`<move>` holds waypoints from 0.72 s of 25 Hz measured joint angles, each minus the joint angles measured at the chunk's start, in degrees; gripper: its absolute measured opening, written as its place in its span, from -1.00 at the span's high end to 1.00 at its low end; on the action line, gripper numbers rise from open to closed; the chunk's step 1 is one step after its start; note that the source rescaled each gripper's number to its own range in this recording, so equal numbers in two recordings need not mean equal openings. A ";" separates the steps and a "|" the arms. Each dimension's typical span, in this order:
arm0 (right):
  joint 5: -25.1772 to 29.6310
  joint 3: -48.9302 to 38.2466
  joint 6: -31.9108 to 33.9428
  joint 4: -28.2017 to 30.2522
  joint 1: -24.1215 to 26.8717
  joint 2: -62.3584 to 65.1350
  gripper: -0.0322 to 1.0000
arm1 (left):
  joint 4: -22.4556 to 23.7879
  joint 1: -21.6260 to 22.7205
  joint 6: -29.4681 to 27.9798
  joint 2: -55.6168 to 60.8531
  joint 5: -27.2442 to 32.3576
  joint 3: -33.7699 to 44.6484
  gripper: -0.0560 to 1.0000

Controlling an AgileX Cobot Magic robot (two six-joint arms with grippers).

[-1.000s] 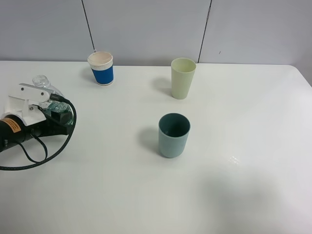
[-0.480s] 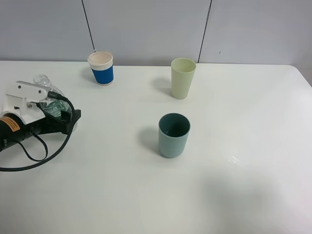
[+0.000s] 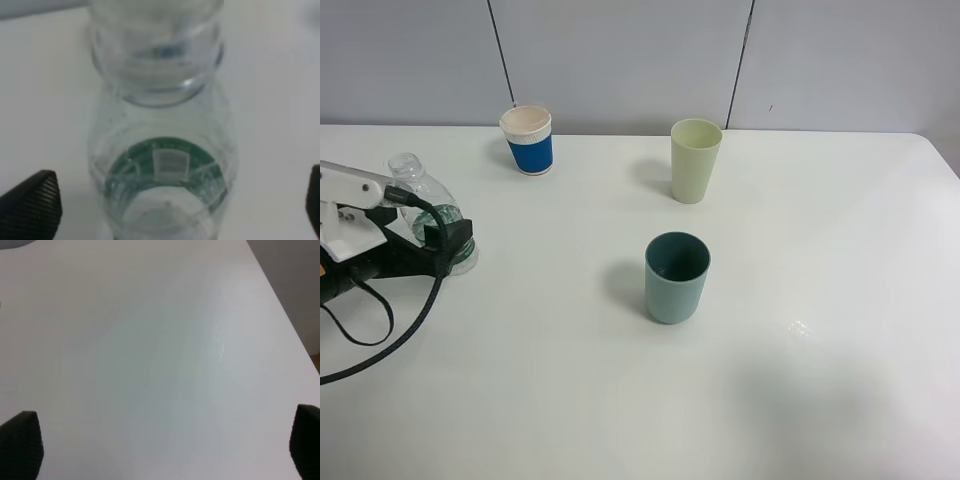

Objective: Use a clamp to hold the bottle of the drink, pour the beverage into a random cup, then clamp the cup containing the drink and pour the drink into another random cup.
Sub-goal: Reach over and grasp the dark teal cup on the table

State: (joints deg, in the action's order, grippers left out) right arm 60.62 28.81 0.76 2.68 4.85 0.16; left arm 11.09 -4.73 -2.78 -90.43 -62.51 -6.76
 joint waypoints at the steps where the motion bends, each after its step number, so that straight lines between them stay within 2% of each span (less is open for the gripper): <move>1: 0.00 0.00 0.00 0.00 0.00 0.00 -1.00 | 0.00 0.00 -0.61 1.83 0.41 0.57 -0.97; 9: 0.00 0.00 0.00 0.00 0.00 0.00 -1.00 | -0.40 0.00 -3.65 19.26 11.61 1.43 -0.97; 18: 0.00 0.00 0.00 0.00 0.00 0.00 -1.00 | -6.69 0.00 -3.85 41.09 20.72 0.06 -0.97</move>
State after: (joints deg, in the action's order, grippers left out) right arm 60.62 28.81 0.76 2.68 4.85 0.16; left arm 4.40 -4.73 -6.63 -49.34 -41.80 -6.70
